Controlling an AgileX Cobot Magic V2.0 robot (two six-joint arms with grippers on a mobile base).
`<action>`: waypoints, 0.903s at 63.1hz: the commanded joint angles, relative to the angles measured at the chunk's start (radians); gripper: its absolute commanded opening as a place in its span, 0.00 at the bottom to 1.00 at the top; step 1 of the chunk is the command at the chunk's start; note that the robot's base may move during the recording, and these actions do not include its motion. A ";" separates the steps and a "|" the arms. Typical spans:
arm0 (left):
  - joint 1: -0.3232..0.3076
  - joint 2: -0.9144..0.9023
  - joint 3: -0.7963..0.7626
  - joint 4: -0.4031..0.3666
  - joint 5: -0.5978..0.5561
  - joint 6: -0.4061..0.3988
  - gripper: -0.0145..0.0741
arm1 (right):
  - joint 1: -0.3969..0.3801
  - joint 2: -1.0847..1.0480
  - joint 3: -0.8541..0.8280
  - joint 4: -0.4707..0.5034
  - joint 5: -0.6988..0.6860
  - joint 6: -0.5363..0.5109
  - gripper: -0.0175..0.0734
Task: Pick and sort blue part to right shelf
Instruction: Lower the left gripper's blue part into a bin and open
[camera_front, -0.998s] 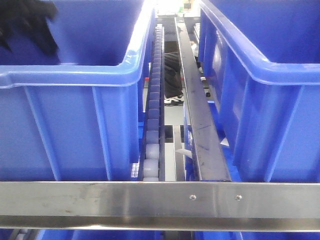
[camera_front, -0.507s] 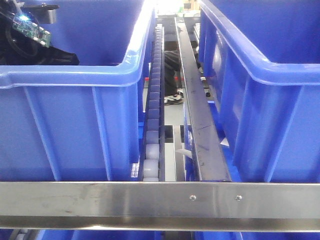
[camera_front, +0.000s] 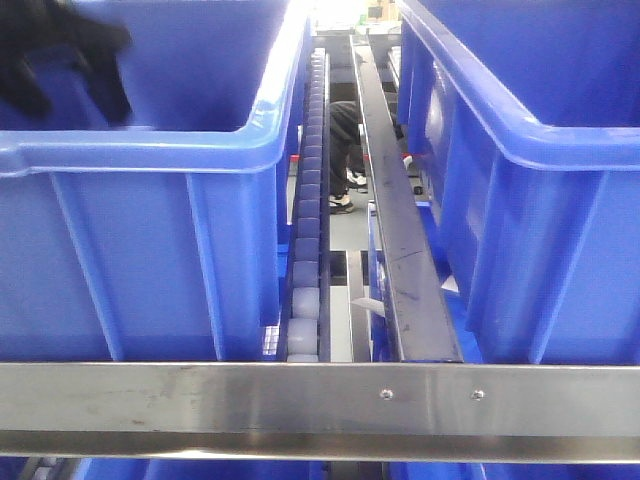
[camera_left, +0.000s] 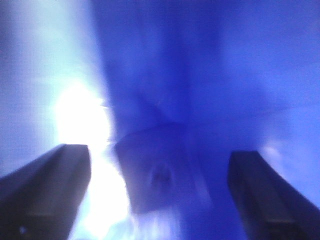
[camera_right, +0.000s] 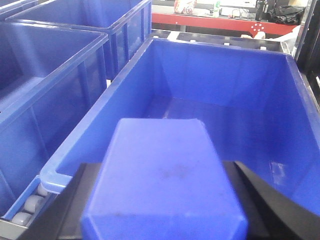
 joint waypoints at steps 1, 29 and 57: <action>-0.002 -0.146 0.007 0.002 -0.033 -0.006 0.65 | -0.001 0.018 -0.027 -0.011 -0.098 -0.010 0.48; -0.002 -0.715 0.393 -0.010 -0.121 -0.006 0.40 | -0.001 0.018 -0.027 -0.011 -0.074 -0.010 0.48; -0.002 -1.252 0.611 -0.008 -0.121 -0.006 0.30 | -0.001 0.417 -0.174 0.003 -0.074 0.044 0.48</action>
